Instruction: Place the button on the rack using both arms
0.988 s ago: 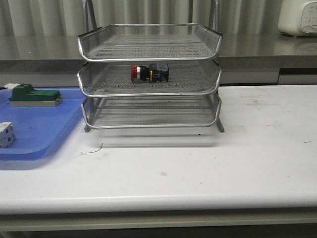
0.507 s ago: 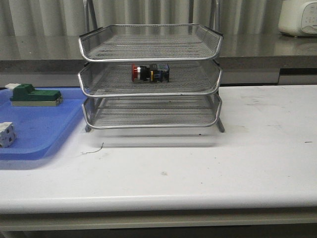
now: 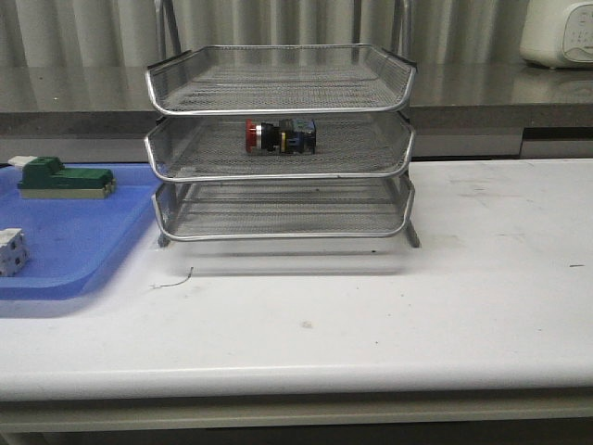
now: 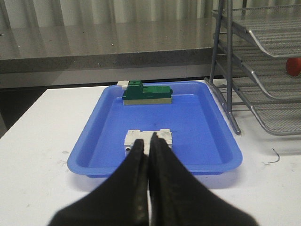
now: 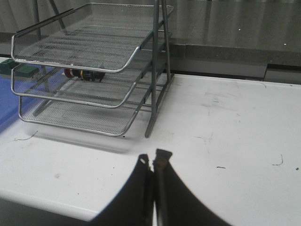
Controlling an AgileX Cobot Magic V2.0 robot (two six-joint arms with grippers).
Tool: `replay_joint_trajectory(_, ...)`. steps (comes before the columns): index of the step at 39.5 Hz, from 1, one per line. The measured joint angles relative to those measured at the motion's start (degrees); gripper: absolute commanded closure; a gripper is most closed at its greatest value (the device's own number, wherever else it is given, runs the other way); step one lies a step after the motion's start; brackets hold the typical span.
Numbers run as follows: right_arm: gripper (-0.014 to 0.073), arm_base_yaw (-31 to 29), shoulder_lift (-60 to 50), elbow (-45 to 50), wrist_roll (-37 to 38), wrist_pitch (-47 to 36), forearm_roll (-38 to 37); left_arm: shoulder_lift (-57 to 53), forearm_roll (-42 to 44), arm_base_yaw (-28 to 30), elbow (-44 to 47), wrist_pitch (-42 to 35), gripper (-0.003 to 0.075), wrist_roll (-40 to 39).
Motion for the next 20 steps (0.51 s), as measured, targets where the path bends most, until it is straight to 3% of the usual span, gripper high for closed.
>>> replay_joint_trajectory(20, 0.0655, 0.00, 0.00, 0.00, 0.00, 0.11, 0.00, 0.00, -0.10, 0.00, 0.00, -0.62, 0.0739, 0.00)
